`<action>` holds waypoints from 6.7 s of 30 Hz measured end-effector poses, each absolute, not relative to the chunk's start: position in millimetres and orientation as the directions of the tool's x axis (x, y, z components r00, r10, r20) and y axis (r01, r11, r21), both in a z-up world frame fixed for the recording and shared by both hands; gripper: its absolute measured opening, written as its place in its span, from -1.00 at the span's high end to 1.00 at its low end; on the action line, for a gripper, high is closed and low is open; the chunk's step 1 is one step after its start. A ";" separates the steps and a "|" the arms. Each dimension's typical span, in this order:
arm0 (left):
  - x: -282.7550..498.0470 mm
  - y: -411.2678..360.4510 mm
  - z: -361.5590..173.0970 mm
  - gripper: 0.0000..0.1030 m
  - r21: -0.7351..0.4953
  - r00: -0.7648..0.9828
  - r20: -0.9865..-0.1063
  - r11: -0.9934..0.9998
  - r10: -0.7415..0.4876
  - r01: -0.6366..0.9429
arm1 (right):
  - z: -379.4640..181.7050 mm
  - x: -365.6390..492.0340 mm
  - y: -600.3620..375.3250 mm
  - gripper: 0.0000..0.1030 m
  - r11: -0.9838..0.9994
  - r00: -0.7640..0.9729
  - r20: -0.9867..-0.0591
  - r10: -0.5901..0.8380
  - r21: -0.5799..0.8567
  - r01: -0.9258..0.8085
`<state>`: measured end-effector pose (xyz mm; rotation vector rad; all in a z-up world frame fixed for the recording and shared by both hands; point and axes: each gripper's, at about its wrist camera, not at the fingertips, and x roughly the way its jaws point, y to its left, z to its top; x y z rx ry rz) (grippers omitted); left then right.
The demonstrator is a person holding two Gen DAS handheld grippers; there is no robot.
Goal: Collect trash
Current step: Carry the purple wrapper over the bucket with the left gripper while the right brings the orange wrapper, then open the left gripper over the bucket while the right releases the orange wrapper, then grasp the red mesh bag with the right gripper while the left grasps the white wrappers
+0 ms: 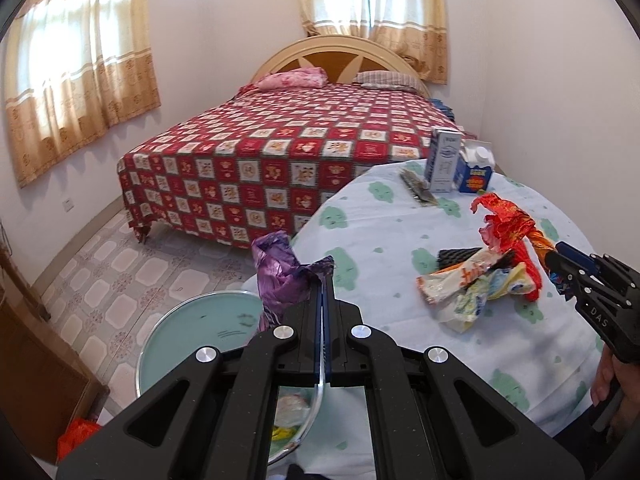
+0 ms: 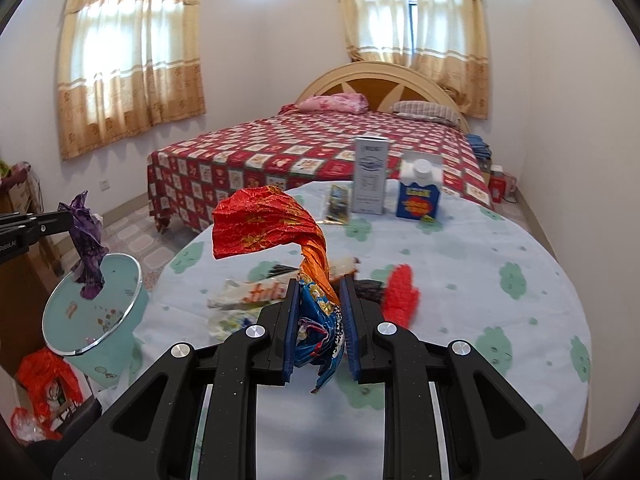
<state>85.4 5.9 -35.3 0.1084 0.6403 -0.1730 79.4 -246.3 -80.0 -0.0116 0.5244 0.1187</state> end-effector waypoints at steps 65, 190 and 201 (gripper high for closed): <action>73.4 123.7 -66.0 0.99 -0.013 0.772 -0.635 1.000 -0.022 0.018 | -85.1 125.1 -60.3 0.60 0.897 0.788 -0.546 0.284 -0.138 -0.419; 85.8 -116.7 -100.8 0.58 0.012 0.646 -0.717 0.922 -0.262 0.387 | -119.2 47.7 -371.0 0.64 0.990 0.791 -0.611 0.009 0.119 0.080; 58.0 -46.0 -72.8 0.58 0.030 0.710 -0.672 0.950 -0.212 0.312 | -98.5 52.6 -317.5 0.64 0.994 0.830 -0.549 0.096 0.099 -0.050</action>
